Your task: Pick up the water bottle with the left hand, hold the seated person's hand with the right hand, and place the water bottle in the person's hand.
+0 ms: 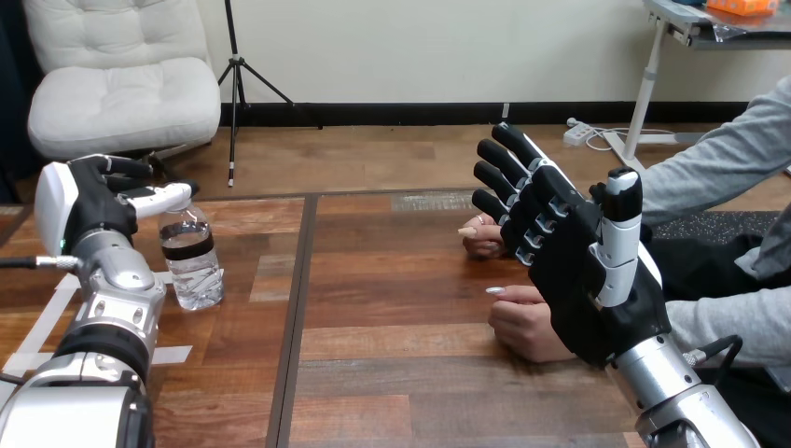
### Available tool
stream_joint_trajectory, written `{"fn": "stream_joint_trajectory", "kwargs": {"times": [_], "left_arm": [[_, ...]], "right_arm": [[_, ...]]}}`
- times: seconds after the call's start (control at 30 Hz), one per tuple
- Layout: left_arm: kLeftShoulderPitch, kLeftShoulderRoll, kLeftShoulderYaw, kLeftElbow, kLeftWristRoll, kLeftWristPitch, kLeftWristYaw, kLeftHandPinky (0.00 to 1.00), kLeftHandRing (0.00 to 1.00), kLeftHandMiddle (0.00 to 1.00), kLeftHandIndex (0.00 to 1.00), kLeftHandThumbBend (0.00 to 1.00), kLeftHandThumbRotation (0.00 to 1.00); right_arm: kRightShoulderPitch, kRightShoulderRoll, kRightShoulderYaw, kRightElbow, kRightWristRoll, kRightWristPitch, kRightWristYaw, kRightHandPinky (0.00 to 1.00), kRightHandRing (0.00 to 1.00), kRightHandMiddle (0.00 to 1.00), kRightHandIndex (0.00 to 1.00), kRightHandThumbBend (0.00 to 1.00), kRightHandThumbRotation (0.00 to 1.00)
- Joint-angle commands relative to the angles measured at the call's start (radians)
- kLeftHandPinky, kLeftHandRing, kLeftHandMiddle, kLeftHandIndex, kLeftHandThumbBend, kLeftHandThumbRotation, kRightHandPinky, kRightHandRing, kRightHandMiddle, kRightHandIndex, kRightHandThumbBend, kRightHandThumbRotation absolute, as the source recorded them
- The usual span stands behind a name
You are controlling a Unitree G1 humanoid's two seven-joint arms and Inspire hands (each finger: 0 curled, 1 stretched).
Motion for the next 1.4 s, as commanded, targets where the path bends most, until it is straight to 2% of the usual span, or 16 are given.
{"fn": "stream_joint_trajectory", "kwargs": {"times": [0.0, 0.57, 0.83, 1.17, 1.23, 1.37], "left_arm": [[-0.024, 0.012, -0.009, -0.018, 0.004, -0.03, -0.004, 0.41, 0.45, 0.5, 0.5, 0.73, 0.0], [-0.025, 0.009, -0.01, -0.019, 0.006, -0.015, 0.001, 0.4, 0.45, 0.51, 0.51, 0.72, 0.0], [-0.028, 0.005, -0.006, -0.017, 0.003, -0.003, 0.009, 0.44, 0.5, 0.53, 0.52, 0.74, 0.0], [-0.034, 0.01, -0.004, -0.013, -0.008, 0.029, -0.071, 0.53, 0.61, 0.63, 0.6, 0.85, 0.0], [-0.035, 0.012, -0.007, -0.011, -0.007, 0.039, -0.087, 0.58, 0.65, 0.68, 0.66, 0.88, 0.0], [-0.045, 0.021, -0.044, -0.008, 0.029, 0.085, -0.123, 0.63, 0.7, 0.73, 0.73, 0.91, 0.04]], "right_arm": [[-0.036, -0.003, -0.015, -0.018, 0.011, -0.021, 0.001, 1.0, 0.98, 0.96, 0.95, 0.96, 1.0], [-0.033, -0.003, -0.012, -0.027, 0.008, -0.015, -0.004, 0.99, 0.97, 0.96, 0.95, 0.97, 1.0], [-0.032, -0.002, -0.012, -0.029, 0.008, -0.014, -0.005, 0.99, 0.97, 0.96, 0.95, 0.96, 1.0], [-0.031, -0.002, -0.011, -0.031, 0.007, -0.019, -0.003, 0.99, 0.98, 0.97, 0.96, 0.96, 1.0], [-0.031, -0.003, -0.011, -0.032, 0.008, -0.017, -0.003, 0.99, 0.98, 0.97, 0.96, 0.96, 1.0], [-0.03, -0.002, -0.01, -0.035, 0.008, -0.013, -0.007, 1.0, 0.98, 0.97, 0.96, 0.96, 1.0]]}}
